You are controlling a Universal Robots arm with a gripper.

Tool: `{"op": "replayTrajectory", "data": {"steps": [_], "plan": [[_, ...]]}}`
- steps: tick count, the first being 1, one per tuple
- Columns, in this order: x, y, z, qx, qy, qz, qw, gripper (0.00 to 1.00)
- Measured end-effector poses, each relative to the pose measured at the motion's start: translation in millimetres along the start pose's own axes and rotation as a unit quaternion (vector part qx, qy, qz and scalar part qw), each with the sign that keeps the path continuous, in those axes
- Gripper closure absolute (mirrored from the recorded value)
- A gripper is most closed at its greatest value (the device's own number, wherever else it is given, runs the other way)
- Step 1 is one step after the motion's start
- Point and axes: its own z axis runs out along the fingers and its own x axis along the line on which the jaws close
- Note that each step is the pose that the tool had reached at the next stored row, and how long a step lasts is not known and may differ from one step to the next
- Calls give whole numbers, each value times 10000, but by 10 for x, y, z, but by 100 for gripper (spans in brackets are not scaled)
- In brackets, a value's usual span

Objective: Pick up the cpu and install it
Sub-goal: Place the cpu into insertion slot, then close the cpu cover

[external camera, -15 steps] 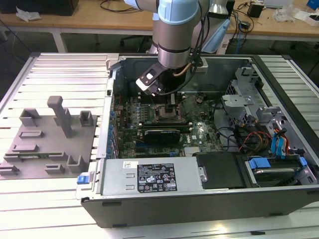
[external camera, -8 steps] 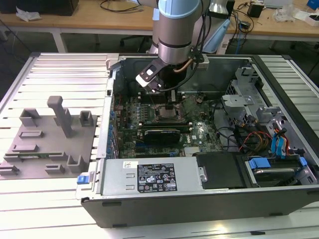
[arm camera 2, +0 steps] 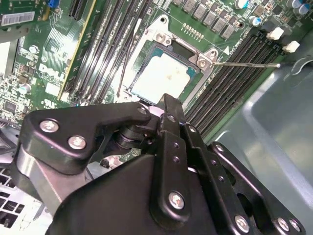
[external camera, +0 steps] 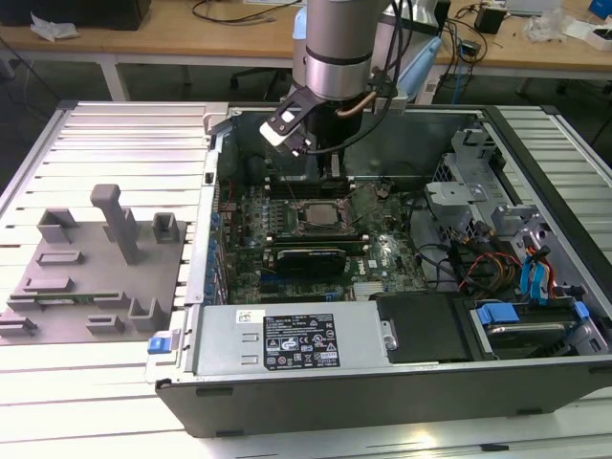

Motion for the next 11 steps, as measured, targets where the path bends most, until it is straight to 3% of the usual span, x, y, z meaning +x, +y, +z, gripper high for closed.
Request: {"op": "replayTrajectory", "data": {"steps": [11], "plan": [[0,0,-8,1,-1,0,10000,89]]}}
